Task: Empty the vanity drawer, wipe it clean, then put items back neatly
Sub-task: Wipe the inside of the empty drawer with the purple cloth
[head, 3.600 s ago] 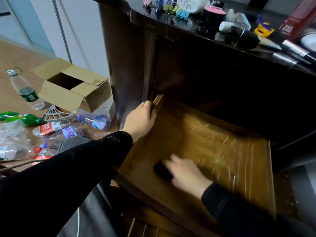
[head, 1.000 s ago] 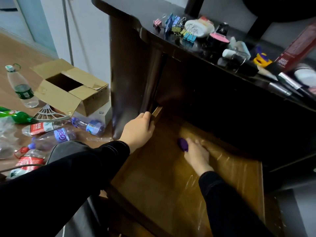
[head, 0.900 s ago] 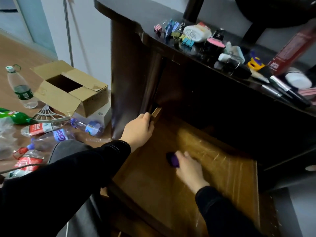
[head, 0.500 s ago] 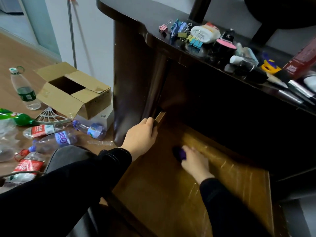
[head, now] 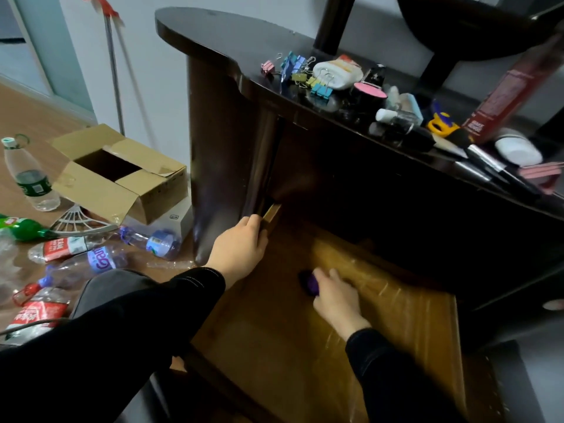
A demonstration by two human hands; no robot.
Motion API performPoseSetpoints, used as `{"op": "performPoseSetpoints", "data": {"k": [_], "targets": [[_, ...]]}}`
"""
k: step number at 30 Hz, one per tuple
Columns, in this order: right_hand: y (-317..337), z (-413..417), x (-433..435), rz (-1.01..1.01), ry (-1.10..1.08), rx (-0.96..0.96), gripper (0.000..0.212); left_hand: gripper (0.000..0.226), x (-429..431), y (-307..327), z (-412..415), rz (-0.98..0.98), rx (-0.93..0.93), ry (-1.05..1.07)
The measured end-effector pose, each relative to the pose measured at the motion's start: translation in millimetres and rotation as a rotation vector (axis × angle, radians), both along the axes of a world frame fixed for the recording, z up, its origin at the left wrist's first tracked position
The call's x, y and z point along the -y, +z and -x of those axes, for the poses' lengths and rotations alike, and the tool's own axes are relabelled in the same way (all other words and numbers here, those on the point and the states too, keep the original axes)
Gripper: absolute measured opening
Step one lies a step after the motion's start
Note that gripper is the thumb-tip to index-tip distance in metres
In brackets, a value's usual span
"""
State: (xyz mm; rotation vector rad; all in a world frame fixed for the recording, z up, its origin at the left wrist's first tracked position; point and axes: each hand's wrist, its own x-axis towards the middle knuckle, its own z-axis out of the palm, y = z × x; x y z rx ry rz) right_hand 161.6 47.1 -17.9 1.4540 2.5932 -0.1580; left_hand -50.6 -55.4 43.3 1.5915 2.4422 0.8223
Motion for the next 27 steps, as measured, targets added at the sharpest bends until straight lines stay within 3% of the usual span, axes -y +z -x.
{"op": "performPoseSetpoints", "data": {"k": [5,10,14,17,22,27], "targets": [[-9,-35,33,0.026,0.100,-0.030,0.053,0.025,0,0,-1,-0.005,0.003,-0.002],[6,-18,-40,-0.057,-0.120,-0.025,0.052,0.026,-3,-5,2,-0.009,0.001,-0.003],[7,-4,-89,-0.077,-0.310,-0.005,0.022,0.026,-7,-7,3,-0.004,0.006,-0.006],[0,-1,-92,-0.112,-0.305,-0.004,0.018,0.026,-7,-5,3,0.002,-0.001,0.009],[5,-13,-60,-0.086,-0.174,-0.013,0.044,0.025,-5,-2,1,0.014,0.002,0.010],[-9,-34,32,0.004,0.079,0.031,0.052,0.026,2,5,-4,0.030,0.008,0.009]]}}
